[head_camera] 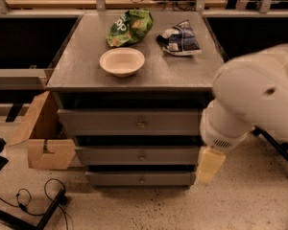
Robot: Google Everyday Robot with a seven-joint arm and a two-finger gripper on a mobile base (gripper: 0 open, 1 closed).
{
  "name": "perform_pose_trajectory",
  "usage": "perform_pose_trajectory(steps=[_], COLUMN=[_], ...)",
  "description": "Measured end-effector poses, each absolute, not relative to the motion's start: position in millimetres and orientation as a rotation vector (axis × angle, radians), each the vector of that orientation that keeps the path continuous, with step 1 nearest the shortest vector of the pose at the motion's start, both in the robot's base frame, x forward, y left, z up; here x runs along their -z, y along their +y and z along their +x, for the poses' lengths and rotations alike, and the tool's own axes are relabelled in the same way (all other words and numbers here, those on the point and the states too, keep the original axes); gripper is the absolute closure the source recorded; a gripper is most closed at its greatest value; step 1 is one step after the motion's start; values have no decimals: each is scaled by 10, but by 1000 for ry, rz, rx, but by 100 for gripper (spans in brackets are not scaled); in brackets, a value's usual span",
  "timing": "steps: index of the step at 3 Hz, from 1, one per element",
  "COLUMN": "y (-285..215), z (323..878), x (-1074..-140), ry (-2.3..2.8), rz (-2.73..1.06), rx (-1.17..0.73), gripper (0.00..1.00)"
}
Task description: Open middle drawer
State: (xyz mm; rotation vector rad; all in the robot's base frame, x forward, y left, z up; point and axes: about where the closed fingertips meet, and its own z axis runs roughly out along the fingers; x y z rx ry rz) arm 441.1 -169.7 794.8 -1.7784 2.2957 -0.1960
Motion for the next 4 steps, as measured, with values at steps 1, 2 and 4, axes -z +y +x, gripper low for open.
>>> perform_pose_trajectory(steps=[1,2,4], y=[-1449,-1296,-1283], z=[4375,4271,4241], x=[-6779,-6016,-5888], ry=[2329,2364,2377], rz=[-1892,-1975,-1985], rx=[134,56,33], gripper=[0,0,0])
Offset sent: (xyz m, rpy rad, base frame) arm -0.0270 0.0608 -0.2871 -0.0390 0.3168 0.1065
